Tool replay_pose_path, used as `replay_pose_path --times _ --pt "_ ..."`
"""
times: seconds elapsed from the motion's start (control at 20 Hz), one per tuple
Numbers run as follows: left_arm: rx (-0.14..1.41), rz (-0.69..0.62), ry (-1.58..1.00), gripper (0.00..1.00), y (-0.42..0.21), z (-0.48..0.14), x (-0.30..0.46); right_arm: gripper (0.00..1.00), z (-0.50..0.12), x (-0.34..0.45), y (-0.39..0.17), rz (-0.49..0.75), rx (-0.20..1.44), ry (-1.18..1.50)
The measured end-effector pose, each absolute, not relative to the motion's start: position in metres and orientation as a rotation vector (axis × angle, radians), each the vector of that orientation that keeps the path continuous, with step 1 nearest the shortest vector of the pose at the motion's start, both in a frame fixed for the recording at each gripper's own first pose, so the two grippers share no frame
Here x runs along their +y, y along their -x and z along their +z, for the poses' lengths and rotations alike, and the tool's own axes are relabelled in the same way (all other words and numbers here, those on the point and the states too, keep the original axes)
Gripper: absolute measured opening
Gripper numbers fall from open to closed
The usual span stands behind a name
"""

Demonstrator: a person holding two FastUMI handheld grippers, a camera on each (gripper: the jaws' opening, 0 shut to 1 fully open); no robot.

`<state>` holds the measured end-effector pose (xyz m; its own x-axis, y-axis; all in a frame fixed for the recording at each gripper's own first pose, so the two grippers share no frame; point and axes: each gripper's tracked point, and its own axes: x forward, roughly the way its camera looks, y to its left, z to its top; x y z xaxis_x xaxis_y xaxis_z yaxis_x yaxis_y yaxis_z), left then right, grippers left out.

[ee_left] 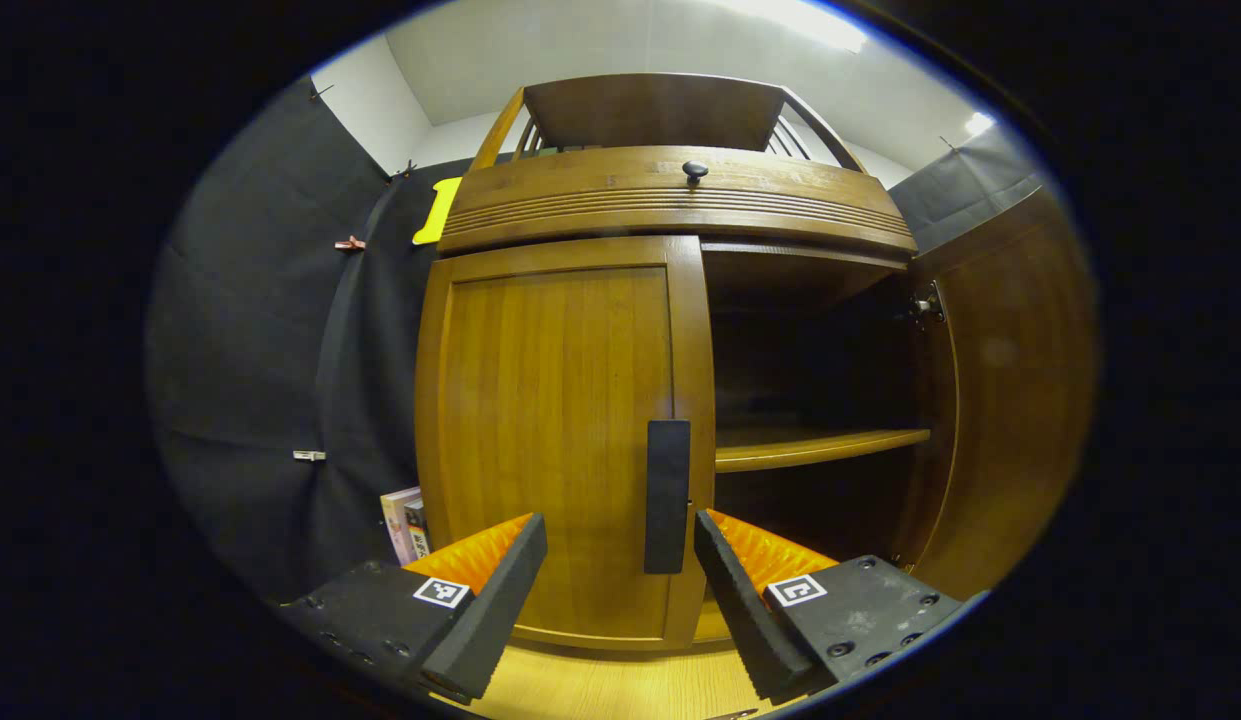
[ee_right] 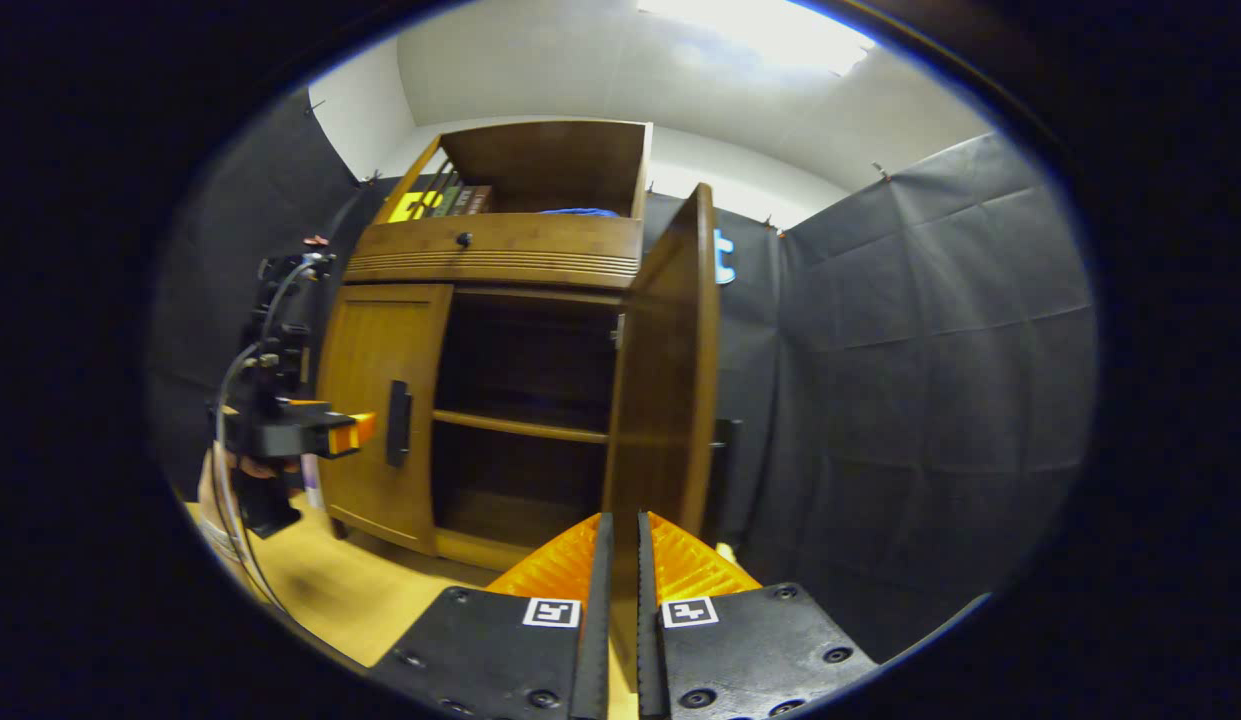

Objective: Open the right door of the double-door shoe cabinet with the right hand, and open the left door with the left hand.

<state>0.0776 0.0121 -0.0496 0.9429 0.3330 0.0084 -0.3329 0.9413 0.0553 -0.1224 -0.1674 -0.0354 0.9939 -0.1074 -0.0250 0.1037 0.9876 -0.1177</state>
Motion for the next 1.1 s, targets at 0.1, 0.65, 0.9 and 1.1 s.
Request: replay_pose_path --times 0.1,0.65,0.9,1.1 --pt "0.009 0.305 -0.046 0.92 -0.088 -0.054 0.012 0.18 -0.031 -0.154 0.114 -0.069 0.034 0.100" --pt "-0.033 0.276 -0.074 0.89 -0.137 -0.058 0.030 0.88 -0.025 -0.142 0.099 -0.068 0.002 0.109" --pt "-0.016 0.266 -0.040 0.89 -0.159 -0.071 0.031 0.87 -0.031 -0.148 0.095 -0.076 0.022 0.115" --pt "-0.025 0.254 0.004 0.84 -0.167 -0.075 0.029 0.88 -0.045 -0.160 0.088 -0.092 0.052 0.137"
